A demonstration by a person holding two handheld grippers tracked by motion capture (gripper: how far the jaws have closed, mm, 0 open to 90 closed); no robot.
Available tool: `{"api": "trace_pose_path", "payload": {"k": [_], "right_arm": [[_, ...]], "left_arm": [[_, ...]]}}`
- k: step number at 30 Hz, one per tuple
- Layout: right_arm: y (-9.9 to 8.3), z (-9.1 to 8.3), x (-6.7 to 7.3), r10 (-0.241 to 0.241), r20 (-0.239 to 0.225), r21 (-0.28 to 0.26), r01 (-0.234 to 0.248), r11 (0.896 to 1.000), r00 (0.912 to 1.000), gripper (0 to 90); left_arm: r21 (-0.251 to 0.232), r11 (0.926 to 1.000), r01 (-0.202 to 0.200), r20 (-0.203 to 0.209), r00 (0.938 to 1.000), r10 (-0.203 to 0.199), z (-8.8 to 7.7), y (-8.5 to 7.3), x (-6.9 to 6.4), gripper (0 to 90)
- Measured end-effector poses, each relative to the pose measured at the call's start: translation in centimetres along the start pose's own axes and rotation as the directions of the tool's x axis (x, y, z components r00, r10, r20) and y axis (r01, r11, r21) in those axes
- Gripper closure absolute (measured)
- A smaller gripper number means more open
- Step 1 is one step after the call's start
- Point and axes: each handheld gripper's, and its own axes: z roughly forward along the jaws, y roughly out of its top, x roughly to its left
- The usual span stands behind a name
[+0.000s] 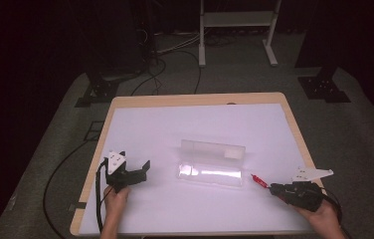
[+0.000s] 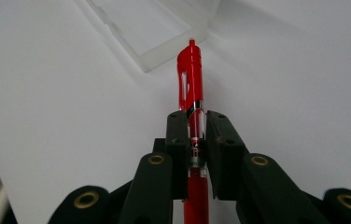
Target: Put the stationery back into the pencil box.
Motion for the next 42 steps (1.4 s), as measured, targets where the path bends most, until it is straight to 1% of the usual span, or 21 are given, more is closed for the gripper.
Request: {"api": "trace_pose_path", "payload": {"k": [6, 10, 14, 21, 24, 29, 37, 42], "right_arm": [[0.9, -0.3, 0.0, -0.003, -0.027, -0.007, 0.002, 1.0, 0.9996, 79.0], [1.3, -0.4, 0.1, -0.013, -0.032, -0.009, 0.013, 1.0, 0.9994, 79.0], [1.9, -0.3, 0.4, -0.031, -0.042, -0.006, 0.03, 1.0, 0.9987, 79.0], [2.7, -0.2, 0.8, -0.045, -0.064, -0.013, 0.044, 0.999, 0.997, 79.0], [2.9, -0.1, 1.1, -0.053, -0.071, -0.007, 0.053, 0.999, 0.9961, 79.0], [3.4, 0.3, 1.5, -0.064, -0.092, -0.011, 0.063, 0.998, 0.9937, 79.0], [4.7, 0.8, 2.1, -0.087, -0.118, -0.01, 0.086, 0.996, 0.9892, 79.0], [5.9, 1.6, 2.5, -0.114, -0.139, -0.01, 0.114, 0.993, 0.9836, 79.0]], "left_arm": [[-0.001, 1.0, 0.001, 0.0, 1.0, -0.001, 0.0, 0.0, 0.0, 0.0], [0.0, 1.0, 0.002, 0.0, 1.0, -0.002, 0.0, 0.0, 0.0, 0.0], [-0.001, 1.0, 0.005, 0.001, 1.0, -0.005, 0.0, 0.0, 0.0, 0.0], [0.002, 1.0, 0.007, 0.0, 1.0, -0.007, 0.0, 0.0, 0.0, 0.0], [0.002, 1.0, 0.006, 0.0, 1.0, -0.006, 0.0, 0.0, 0.0, 0.0], [0.002, 1.0, 0.006, 0.001, 1.0, -0.006, 0.0, 0.0, 0.0, 0.0], [0.001, 1.0, 0.006, 0.002, 1.0, -0.006, 0.0, 0.0, 0.0, 0.0], [0.0, 1.0, 0.005, 0.002, 1.0, -0.005, 0.0, 0.0, 0.0, 0.0]]}}
